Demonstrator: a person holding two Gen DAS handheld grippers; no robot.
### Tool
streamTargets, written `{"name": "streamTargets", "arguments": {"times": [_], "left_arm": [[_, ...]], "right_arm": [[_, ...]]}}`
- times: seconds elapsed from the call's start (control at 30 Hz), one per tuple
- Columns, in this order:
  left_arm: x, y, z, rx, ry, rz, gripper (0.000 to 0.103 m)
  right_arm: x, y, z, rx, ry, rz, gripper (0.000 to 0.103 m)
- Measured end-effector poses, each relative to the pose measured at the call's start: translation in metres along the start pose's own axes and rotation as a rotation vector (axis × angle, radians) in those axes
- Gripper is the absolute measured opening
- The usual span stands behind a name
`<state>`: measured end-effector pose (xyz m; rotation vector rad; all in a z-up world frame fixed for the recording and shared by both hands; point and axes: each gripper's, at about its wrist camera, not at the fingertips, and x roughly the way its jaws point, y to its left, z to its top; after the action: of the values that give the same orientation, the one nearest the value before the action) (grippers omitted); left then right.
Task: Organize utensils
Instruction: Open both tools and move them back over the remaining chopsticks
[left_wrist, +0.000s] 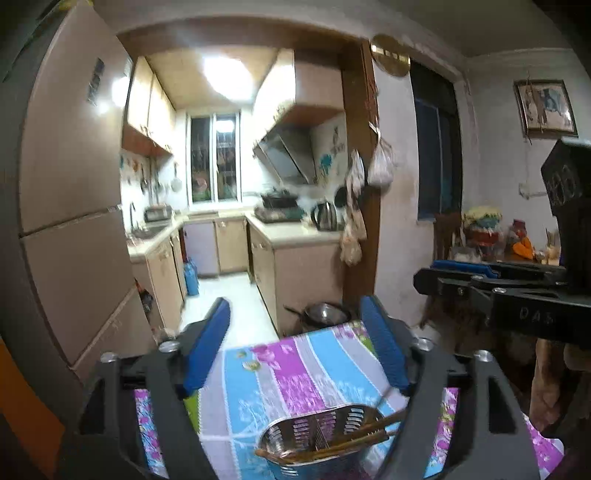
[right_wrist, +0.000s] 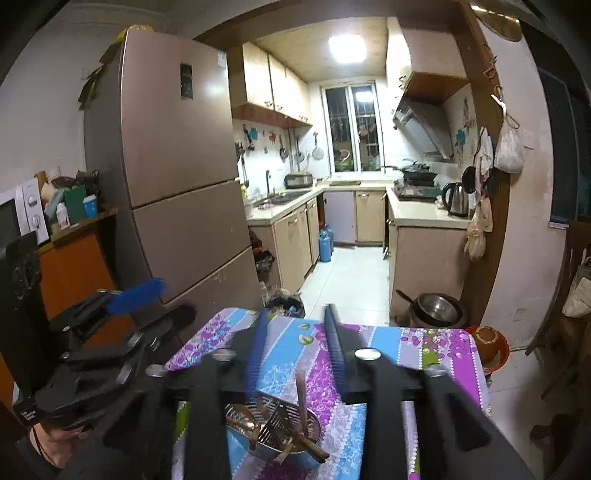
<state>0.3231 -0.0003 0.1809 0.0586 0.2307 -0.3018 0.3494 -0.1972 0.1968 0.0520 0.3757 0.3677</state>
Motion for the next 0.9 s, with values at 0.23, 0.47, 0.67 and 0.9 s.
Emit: {"name": "streamTargets", "arguments": {"times": [0.23, 0.47, 0.67, 0.9], "left_arm": [[-0.076, -0.006, 0.0, 0.053, -0.077, -0.003, 0.072], [-0.188, -0.022, -0.117, 0.157, -0.032, -0.034, 0.081], [-0.215, -0.026, -0.233, 0.146, 0.144, -0.044, 0.081], [-0.22, 0.029, -0.27, -0.04, 0.186, 0.033, 0.081]], "right_arm": [[-0.091, 0.024, -0.004, -0.059, -0.146, -0.012, 0.038], [-0.206, 0.067, -0.144, -0.117, -0.233, -0.022, 0.049], [-0.209, 0.109, -0.3, -0.029, -0.044, -0.017, 0.037], [-0.177, 0.154, -0.408, 0.061, 0.163, -0.023, 0.03]]}}
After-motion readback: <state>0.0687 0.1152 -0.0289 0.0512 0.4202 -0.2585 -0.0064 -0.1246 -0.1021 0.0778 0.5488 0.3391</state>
